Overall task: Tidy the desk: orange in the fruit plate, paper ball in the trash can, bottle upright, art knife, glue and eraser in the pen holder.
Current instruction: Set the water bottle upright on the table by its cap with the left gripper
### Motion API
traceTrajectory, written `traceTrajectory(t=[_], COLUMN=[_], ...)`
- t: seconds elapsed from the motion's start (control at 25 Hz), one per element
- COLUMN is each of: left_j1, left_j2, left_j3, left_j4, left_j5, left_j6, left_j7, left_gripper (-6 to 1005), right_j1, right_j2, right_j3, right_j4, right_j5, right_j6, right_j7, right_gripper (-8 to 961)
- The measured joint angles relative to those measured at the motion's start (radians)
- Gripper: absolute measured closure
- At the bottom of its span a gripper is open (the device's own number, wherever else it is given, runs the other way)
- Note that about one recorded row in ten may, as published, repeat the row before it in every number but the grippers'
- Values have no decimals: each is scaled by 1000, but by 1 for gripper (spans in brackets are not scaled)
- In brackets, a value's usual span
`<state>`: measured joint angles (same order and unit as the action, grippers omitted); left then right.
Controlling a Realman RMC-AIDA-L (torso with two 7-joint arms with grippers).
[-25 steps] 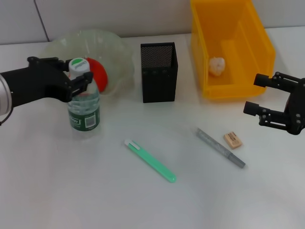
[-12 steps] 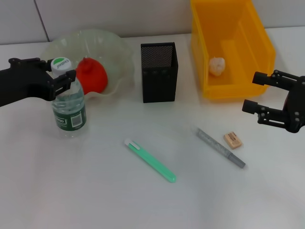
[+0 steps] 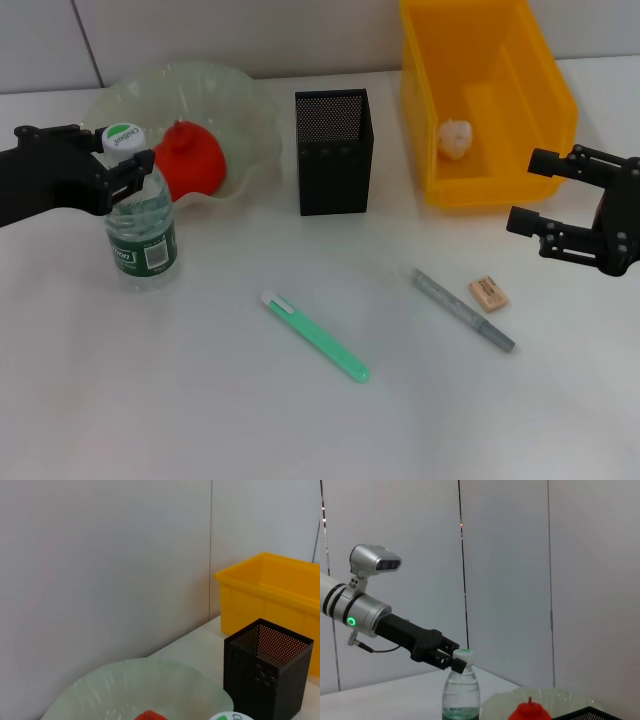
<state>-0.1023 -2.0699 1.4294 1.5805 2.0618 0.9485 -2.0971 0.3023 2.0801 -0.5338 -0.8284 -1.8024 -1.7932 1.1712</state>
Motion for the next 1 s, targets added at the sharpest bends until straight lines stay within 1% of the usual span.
traceTrajectory(t=[0.2, 0.44, 0.76, 0.96, 1.0], left_j1=[2, 4, 4, 5, 5], left_j2=[1, 3, 4, 4, 4], left_j3=[-6, -42, -50, -50, -50], left_j4=[-20, -50, -62, -58, -56], left_j5=[-29, -92, -116, -131, -132], left_j6=[0, 16, 40, 62, 69], left_j7=[25, 62, 64, 65, 66], left_gripper=[558, 558, 559, 546, 508], right_j1=[1, 1, -1, -4, -4], right_j2=[0, 0, 1, 1, 1], right_j3=[-1, -2, -2, -2, -2], right_j4=[0, 0, 0, 0, 0], right_j5=[0, 0, 0, 0, 0], right_j6=[0, -1, -7, -8, -8], right_j7=[1, 2, 2, 2, 2], right_gripper=[213, 213, 213, 213, 213])
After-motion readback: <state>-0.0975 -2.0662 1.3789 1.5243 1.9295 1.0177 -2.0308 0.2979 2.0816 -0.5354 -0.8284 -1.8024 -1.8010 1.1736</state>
